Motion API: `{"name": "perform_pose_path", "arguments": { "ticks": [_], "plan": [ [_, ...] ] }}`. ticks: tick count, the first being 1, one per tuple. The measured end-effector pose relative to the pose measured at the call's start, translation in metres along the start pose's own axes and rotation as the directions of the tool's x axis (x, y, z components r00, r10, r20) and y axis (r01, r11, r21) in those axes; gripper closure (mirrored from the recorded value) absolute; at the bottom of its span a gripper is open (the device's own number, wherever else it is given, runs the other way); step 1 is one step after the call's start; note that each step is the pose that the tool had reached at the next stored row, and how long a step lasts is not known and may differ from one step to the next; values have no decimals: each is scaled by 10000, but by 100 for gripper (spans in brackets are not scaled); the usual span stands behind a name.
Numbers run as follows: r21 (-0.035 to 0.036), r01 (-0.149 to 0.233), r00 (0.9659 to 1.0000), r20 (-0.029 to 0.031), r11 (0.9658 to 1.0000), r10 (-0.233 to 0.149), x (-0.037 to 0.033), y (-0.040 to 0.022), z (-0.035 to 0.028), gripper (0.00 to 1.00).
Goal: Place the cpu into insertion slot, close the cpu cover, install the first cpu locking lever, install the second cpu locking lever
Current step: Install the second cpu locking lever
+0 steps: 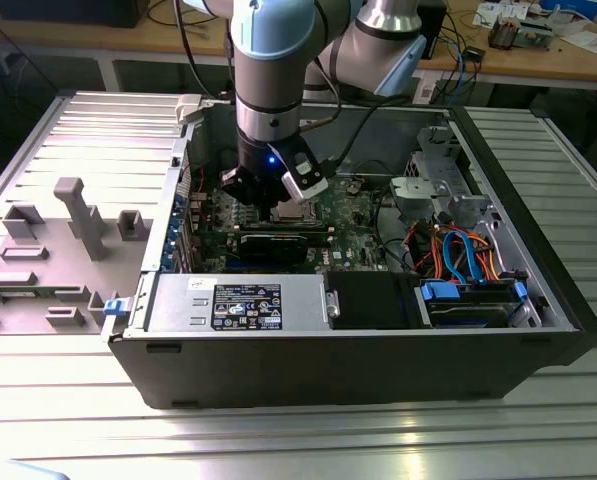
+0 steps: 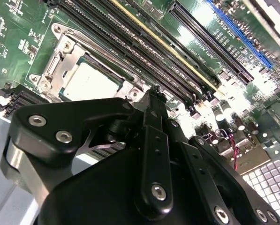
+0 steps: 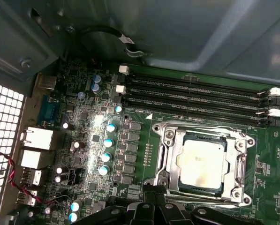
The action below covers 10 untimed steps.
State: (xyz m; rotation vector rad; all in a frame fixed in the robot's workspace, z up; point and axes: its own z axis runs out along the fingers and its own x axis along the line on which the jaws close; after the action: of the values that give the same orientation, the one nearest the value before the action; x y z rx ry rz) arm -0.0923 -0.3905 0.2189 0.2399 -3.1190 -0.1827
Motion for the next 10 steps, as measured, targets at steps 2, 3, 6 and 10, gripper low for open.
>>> {"name": "perform_pose_path", "arguments": {
  "ticks": [2,3,6,10],
  "plan": [
    [0,1,10000,0,10000,-1,0,3,-26,89],
    [0,0,10000,0,10000,0,0,6,-48,89],
    [0,1,10000,0,10000,-1,0,7,-61,89],
    [-1,1,10000,0,10000,-1,0,8,-70,89]
  ]
}}
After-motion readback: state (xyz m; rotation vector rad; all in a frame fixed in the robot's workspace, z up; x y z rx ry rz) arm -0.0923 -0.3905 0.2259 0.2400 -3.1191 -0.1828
